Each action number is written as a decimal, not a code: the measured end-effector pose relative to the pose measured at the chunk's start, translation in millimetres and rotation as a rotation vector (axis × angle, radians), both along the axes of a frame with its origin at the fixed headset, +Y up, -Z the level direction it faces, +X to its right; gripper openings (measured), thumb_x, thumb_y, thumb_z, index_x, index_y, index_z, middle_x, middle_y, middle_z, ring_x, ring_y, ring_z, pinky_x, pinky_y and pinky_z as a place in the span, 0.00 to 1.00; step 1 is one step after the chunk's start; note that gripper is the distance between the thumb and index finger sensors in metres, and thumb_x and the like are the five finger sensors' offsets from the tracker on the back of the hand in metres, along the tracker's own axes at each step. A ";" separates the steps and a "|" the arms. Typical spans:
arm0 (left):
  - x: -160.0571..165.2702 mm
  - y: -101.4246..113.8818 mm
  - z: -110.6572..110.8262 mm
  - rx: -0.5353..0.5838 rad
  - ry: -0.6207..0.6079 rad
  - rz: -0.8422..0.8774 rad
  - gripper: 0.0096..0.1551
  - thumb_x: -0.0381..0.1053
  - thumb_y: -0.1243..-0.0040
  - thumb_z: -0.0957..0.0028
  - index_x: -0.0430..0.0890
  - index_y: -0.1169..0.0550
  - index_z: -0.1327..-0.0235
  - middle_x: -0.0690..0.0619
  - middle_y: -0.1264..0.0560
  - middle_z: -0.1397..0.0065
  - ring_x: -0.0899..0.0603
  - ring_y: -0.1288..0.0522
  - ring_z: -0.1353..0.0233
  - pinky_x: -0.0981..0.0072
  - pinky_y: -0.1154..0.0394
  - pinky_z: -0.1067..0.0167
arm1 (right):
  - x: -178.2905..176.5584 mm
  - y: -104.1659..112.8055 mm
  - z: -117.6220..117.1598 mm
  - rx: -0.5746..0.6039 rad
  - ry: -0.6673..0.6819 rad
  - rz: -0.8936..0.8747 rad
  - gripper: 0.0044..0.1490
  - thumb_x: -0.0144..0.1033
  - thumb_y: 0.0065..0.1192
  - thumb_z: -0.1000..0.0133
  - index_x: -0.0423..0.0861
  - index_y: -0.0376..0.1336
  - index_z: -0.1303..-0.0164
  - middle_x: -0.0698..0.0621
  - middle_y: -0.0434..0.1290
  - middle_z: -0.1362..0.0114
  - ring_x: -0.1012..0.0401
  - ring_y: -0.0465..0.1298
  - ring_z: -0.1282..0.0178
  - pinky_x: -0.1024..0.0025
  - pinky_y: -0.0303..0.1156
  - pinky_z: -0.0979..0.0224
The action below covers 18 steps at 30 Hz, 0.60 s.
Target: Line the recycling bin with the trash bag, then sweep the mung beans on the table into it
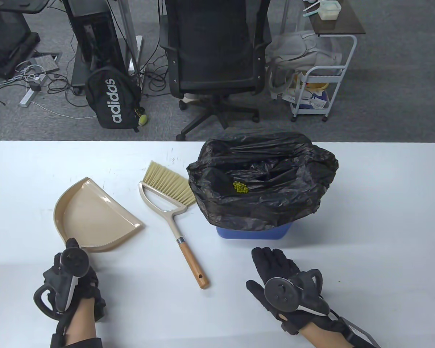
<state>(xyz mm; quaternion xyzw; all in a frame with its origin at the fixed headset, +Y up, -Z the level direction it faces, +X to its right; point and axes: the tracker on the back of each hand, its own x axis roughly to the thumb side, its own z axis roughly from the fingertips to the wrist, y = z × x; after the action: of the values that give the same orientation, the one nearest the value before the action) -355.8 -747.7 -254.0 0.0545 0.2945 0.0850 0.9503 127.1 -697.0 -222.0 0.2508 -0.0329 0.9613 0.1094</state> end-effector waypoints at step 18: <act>103.7 48.9 15.8 0.179 -0.469 -0.145 0.45 0.58 0.35 0.46 0.40 0.29 0.18 0.28 0.35 0.17 0.13 0.40 0.23 0.16 0.41 0.33 | 17.0 -3.4 -14.6 -0.009 -0.078 -0.006 0.53 0.52 0.61 0.43 0.27 0.56 0.19 0.23 0.67 0.26 0.25 0.69 0.29 0.30 0.68 0.36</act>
<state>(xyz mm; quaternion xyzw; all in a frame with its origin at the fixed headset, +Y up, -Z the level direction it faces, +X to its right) -252.1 -698.8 -238.2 0.1381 0.0526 0.0527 0.9876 144.0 -700.4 -236.6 0.2124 -0.0336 0.9701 0.1122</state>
